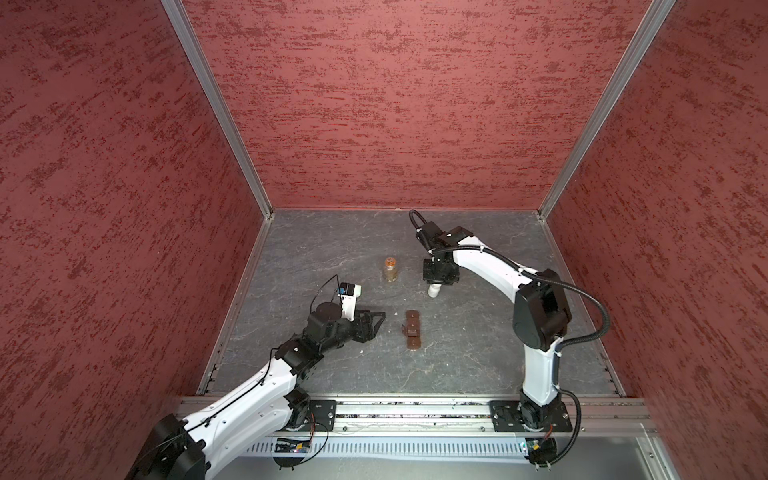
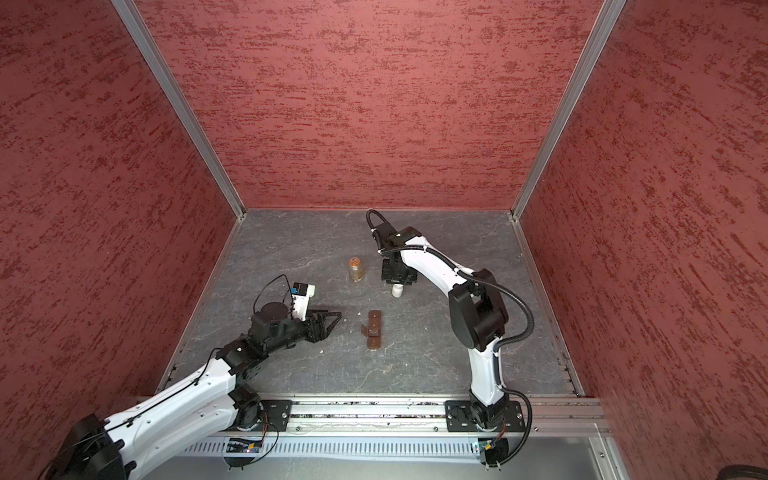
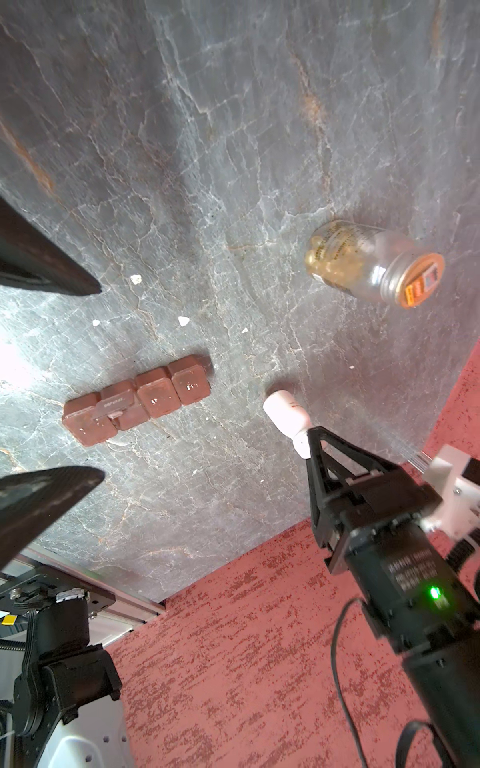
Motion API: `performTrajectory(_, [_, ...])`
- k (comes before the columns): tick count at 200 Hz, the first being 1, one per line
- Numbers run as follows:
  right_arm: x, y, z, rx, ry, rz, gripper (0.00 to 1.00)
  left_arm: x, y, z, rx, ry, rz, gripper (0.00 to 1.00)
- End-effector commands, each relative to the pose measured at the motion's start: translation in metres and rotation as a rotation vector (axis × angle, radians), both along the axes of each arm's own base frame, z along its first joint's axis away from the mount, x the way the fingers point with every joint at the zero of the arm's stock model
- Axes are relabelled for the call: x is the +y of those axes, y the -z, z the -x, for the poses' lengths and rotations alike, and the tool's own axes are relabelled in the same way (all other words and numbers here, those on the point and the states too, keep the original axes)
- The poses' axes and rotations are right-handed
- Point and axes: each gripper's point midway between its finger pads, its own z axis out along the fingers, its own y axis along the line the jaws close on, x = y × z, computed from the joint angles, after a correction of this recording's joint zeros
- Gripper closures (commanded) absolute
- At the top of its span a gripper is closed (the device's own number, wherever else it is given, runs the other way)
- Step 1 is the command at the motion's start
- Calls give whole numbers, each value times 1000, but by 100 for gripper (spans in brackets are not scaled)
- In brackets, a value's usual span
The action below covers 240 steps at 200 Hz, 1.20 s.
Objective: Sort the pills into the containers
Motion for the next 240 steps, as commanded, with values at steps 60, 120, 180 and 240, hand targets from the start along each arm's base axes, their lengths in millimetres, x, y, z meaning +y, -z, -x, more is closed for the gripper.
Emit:
performTrajectory(60, [13,-112,49,-160,-121,-364,74,-55,-91,-1,-772,238,-124,34])
performTrajectory(120, [10,-144,93,-175,-195,-501,74,-109,-94,-18,-1011,406,-104,34])
performTrajectory(180, [8,-149,109,-160,-208,-535,74,-134,-88,-9,-1020,522,-53,34])
performTrajectory(240, [13,-149,112,-142,-233,-556,75,-150,-80,-2,-1014,586,-63,38])
